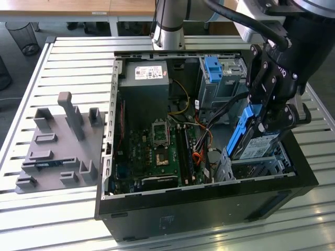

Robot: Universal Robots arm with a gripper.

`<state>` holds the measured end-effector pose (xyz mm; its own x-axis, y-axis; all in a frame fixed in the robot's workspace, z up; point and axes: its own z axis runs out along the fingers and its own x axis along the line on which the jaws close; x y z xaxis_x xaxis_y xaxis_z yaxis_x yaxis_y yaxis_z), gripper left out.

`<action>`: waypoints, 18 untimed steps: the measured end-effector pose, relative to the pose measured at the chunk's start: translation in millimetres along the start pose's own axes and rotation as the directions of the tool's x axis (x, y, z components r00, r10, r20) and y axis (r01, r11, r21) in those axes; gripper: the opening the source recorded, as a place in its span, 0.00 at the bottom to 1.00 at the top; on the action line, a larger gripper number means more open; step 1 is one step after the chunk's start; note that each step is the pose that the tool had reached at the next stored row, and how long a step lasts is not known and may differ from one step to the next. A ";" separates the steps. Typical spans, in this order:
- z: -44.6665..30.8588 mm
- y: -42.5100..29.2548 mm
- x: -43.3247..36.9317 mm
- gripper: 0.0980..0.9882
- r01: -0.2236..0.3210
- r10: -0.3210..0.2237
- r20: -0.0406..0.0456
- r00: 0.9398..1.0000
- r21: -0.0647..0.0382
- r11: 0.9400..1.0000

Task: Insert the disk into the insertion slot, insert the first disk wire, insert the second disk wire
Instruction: 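Insert the disk into the insertion slot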

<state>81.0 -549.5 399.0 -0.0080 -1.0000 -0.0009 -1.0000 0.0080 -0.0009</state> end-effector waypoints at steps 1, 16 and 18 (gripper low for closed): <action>0.3 0.0 0.0 0.30 0.000 0.000 0.000 1.000 0.000 1.000; 5.0 0.0 0.0 0.30 0.000 0.000 0.000 1.000 0.000 1.000; 5.4 0.0 0.0 0.30 0.000 0.000 0.000 1.000 0.000 1.000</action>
<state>81.0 -549.5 393.7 -0.0080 -1.0000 -0.0009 -1.0000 0.0080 -0.0009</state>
